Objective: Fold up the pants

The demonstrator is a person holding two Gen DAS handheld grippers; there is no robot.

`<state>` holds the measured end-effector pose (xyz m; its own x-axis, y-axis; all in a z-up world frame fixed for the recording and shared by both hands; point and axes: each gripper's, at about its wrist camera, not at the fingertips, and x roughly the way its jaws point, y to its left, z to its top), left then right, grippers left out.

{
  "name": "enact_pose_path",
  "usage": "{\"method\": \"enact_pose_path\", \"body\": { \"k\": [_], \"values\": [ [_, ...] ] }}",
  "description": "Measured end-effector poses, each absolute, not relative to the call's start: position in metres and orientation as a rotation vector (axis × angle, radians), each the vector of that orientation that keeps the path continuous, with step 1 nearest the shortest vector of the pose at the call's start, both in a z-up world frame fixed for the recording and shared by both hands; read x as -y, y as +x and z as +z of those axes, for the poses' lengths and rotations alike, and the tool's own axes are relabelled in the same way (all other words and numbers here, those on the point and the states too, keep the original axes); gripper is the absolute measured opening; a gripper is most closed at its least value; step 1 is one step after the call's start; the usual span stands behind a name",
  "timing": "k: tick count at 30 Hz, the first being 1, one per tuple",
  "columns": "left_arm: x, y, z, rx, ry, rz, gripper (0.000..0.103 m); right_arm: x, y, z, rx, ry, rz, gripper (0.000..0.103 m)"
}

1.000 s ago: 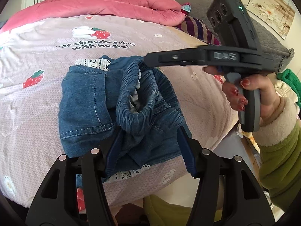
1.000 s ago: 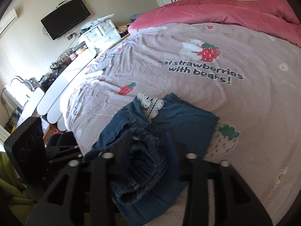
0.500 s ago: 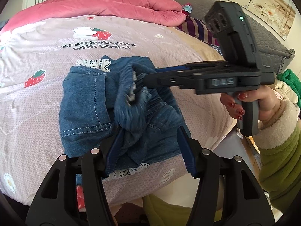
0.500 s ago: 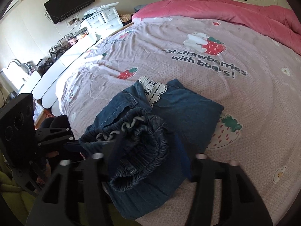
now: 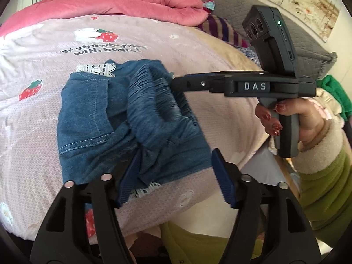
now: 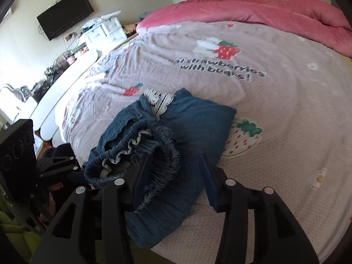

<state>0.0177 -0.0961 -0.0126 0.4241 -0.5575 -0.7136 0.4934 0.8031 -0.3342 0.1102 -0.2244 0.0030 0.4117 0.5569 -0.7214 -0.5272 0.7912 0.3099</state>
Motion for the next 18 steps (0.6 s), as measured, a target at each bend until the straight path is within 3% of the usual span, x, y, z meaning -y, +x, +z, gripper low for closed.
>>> {"method": "enact_pose_path", "body": {
  "k": [10,18],
  "values": [
    [0.028,0.005,0.03,-0.823,-0.166,-0.553,0.089,0.235,0.054,0.05,-0.711,0.036,0.716,0.067],
    [-0.002,0.066,0.032,-0.875,-0.171,-0.396,0.092,0.172,-0.013,0.056,-0.625,-0.15,0.943,0.067]
  ]
}}
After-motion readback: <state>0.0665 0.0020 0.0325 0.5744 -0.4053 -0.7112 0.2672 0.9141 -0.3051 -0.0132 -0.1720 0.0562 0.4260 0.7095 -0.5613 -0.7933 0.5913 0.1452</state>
